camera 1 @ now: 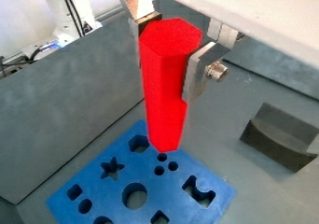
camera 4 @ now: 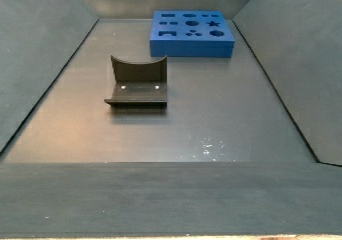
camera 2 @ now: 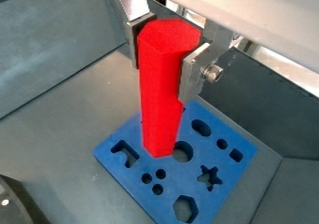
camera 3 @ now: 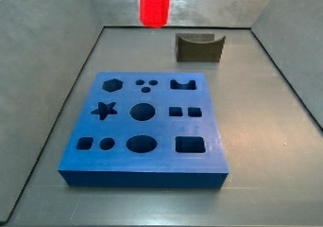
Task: Pick up the hexagon object. Move up. Place the hexagon object on the fixture. Regrasp the hexagon object. Move to above the board. Insert the hexagon object.
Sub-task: Insert the hexagon object.
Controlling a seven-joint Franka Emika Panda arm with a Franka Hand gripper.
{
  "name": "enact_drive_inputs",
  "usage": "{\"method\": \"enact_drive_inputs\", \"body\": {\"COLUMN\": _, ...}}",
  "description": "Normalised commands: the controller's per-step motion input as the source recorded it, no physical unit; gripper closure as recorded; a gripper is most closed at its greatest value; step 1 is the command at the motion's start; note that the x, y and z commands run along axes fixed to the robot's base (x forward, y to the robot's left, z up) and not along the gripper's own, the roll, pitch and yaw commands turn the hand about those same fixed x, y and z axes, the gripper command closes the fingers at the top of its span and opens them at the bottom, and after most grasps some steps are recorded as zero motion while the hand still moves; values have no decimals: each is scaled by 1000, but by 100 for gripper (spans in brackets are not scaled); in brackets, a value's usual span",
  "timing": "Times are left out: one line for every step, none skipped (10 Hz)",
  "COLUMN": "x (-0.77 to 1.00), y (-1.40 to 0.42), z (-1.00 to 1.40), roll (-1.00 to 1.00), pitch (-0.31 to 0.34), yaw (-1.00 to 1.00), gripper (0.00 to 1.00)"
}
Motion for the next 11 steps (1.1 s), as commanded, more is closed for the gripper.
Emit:
{"method": "enact_drive_inputs", "body": {"x": 57, "y": 0, "z": -614, "roll": -57, "pitch": 0, "yaw": -91, "gripper": 100}}
{"method": "enact_drive_inputs", "body": {"x": -77, "y": 43, "z": -937, "roll": -44, "pitch": 0, "yaw": -1000, "gripper": 100}}
{"method": "enact_drive_inputs", "body": {"x": -140, "y": 60, "z": -1000, "roll": -47, "pitch": -4, "yaw": -989, "gripper": 100}}
{"method": "enact_drive_inputs", "body": {"x": -354, "y": 51, "z": -1000, "roll": -81, "pitch": 0, "yaw": -803, "gripper": 100}}
{"method": "enact_drive_inputs", "body": {"x": -434, "y": 0, "z": -1000, "roll": -76, "pitch": -13, "yaw": -731, "gripper": 100}}
{"method": "enact_drive_inputs", "body": {"x": -640, "y": -57, "z": -529, "roll": -16, "pitch": -51, "yaw": -471, "gripper": 100}}
{"method": "enact_drive_inputs", "body": {"x": 20, "y": 6, "z": -63, "roll": -49, "pitch": 0, "yaw": 0, "gripper": 100}}
{"method": "enact_drive_inputs", "body": {"x": -694, "y": 289, "z": -743, "roll": -207, "pitch": 74, "yaw": -431, "gripper": 100}}
{"method": "enact_drive_inputs", "body": {"x": -846, "y": 246, "z": -863, "roll": -207, "pitch": 0, "yaw": -371, "gripper": 100}}
{"method": "enact_drive_inputs", "body": {"x": -60, "y": 69, "z": -254, "roll": -213, "pitch": -110, "yaw": -80, "gripper": 100}}
{"method": "enact_drive_inputs", "body": {"x": 0, "y": 0, "z": -66, "roll": 0, "pitch": 0, "yaw": 0, "gripper": 100}}
